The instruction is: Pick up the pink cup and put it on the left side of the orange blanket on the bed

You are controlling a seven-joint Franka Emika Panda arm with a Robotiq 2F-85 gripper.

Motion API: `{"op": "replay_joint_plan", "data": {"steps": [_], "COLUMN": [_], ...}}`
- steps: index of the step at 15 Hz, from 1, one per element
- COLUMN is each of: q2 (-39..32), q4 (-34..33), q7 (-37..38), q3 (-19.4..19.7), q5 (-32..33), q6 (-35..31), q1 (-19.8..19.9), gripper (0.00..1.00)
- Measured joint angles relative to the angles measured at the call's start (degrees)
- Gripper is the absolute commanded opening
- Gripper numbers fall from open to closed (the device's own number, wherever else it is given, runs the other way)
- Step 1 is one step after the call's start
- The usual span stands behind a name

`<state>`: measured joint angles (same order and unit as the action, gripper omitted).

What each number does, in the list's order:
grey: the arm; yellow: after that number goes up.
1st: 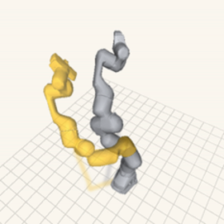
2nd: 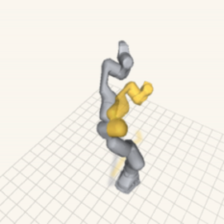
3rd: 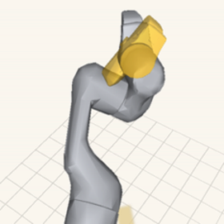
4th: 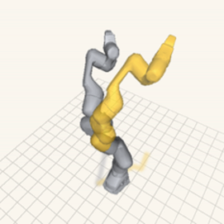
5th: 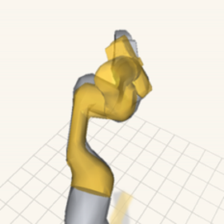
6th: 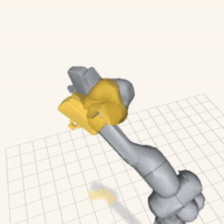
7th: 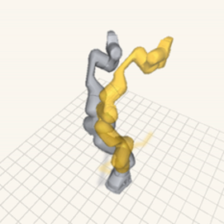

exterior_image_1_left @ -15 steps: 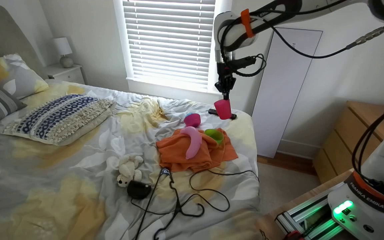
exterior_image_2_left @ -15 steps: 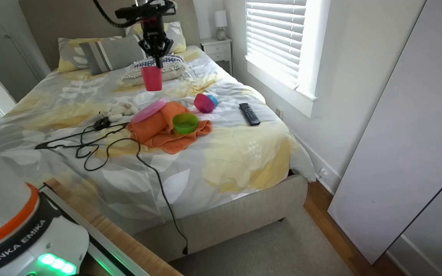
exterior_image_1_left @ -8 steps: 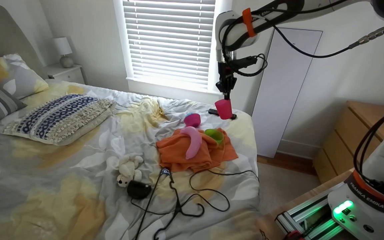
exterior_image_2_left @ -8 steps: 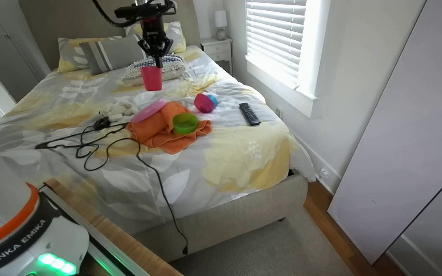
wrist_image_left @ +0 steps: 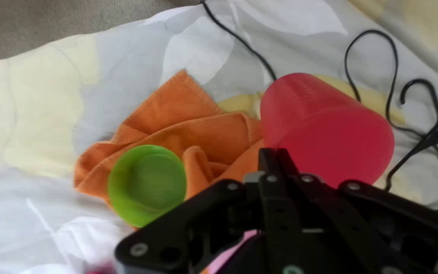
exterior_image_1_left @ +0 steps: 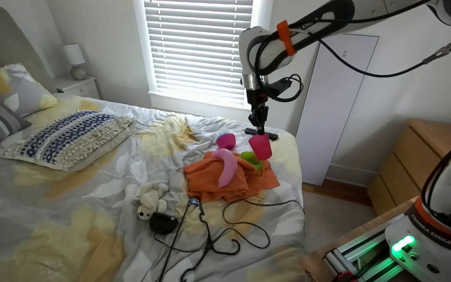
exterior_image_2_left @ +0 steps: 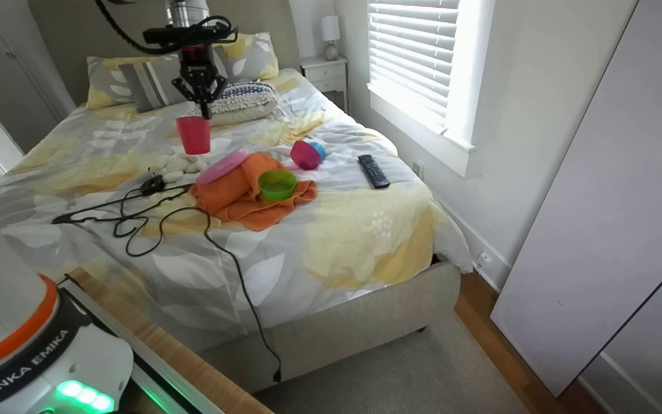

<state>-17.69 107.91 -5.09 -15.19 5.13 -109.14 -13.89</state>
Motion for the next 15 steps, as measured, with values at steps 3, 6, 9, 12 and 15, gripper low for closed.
{"op": "replay_joint_plan", "data": {"steps": [3,6,9,12,15], "q2": [0.5,0.7,0.1,-1.5,-3.5], "q4": [3.8,6.3,7.5,7.8,7.8], "q7": [-4.9,-11.6,-19.6,-26.1,-28.3], "q3": [-3.3,-5.8,-7.5,-8.6,-9.5], "q5": [-1.7,-3.5,-4.7,-6.5,-8.2], "q6": [-0.9,-1.1,-1.5,-2.0,-4.1], "q1": [-2.1,-3.2,-3.5,-3.5,-3.7], "gripper": [0.01,0.01,0.01,0.01,0.01]}}
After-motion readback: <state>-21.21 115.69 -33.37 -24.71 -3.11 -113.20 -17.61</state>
